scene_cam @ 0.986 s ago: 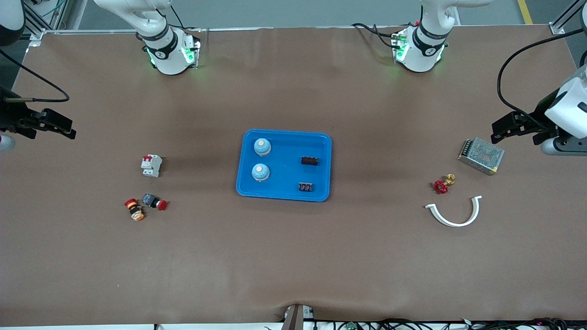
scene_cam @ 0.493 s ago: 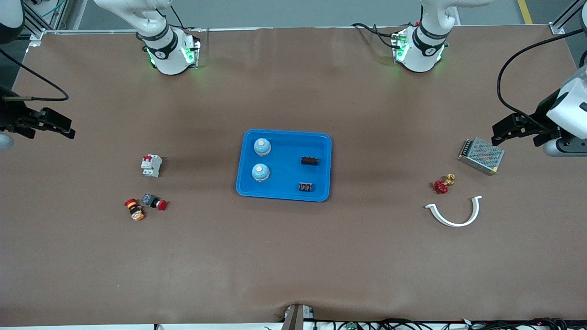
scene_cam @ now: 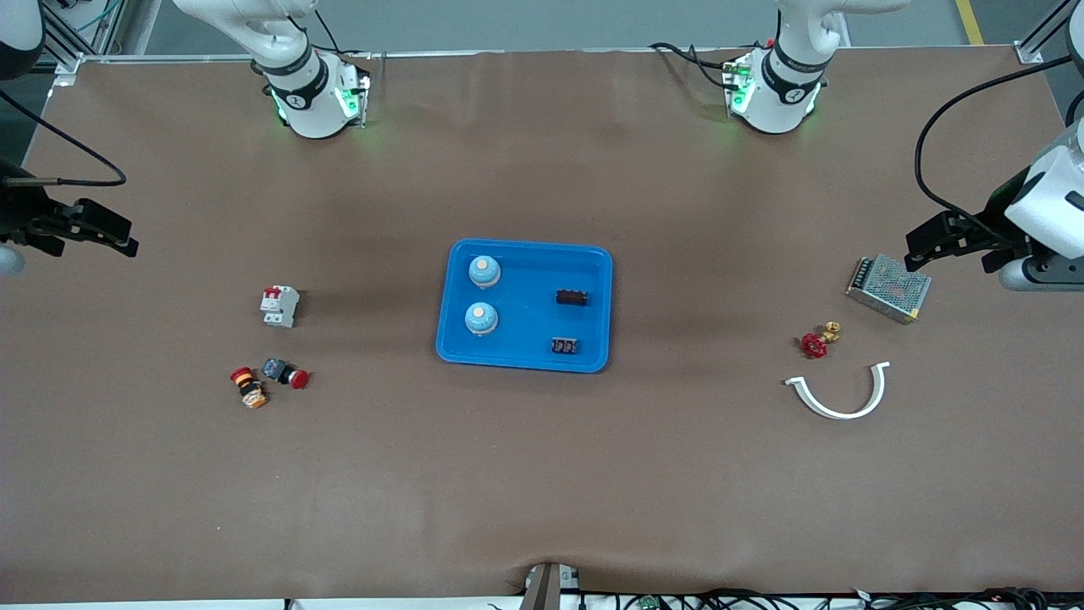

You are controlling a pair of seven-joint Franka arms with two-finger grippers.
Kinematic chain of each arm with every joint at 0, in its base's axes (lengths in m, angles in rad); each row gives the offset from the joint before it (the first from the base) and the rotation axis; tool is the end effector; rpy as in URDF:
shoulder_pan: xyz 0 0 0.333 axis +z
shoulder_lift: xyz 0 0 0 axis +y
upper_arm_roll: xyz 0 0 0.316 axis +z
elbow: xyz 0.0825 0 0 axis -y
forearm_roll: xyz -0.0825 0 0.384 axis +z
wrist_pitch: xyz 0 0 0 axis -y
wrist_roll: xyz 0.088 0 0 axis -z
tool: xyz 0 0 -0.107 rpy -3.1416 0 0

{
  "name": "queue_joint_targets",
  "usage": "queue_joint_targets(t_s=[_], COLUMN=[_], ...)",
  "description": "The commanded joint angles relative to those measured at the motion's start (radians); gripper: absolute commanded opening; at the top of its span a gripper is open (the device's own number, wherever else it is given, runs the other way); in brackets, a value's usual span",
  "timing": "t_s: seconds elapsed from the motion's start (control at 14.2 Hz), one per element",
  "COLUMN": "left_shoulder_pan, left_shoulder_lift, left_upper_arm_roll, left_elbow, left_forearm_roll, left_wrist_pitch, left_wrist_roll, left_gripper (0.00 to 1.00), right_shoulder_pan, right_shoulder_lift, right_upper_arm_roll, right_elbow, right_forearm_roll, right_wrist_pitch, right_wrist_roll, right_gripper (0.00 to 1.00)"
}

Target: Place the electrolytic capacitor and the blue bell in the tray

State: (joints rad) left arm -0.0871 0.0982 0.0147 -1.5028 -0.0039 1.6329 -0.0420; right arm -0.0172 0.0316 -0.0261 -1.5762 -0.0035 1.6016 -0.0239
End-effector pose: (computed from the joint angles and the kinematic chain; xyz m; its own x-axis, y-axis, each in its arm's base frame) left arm 0.5892 -0.0436 0.6061 0.9990 -0.0302 0.0318 -0.0304 -0.9995 0.0038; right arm 0.5660 -0.0247 0.6069 0.9998 -0.0193 -0.0063 -0.0193 -0.9998 0.0042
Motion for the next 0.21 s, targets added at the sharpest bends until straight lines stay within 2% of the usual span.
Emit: queue_joint_targets(t_s=[0.0, 0.14], left_shoulder_pan=[-0.002, 0.000], left_shoulder_lift=[-0.003, -0.003], left_upper_arm_roll=[-0.004, -0.004], left_elbow=[-0.004, -0.004], left_forearm_roll=[0.007, 0.007], left_wrist_pitch=[0.013, 0.013], left_wrist_roll=[-0.012, -0.012], left_gripper=[1.00, 1.00], right_shoulder_pan=[-0.012, -0.012], right_shoulder_lift=[-0.009, -0.009], right_upper_arm_roll=[0.011, 0.011], right_elbow=[0.004, 0.002], right_forearm_roll=[0.002, 0.002], right_wrist_pitch=[0.003, 0.004], right_wrist_roll=[-0.004, -0.004], right_gripper=[1.00, 1.00])
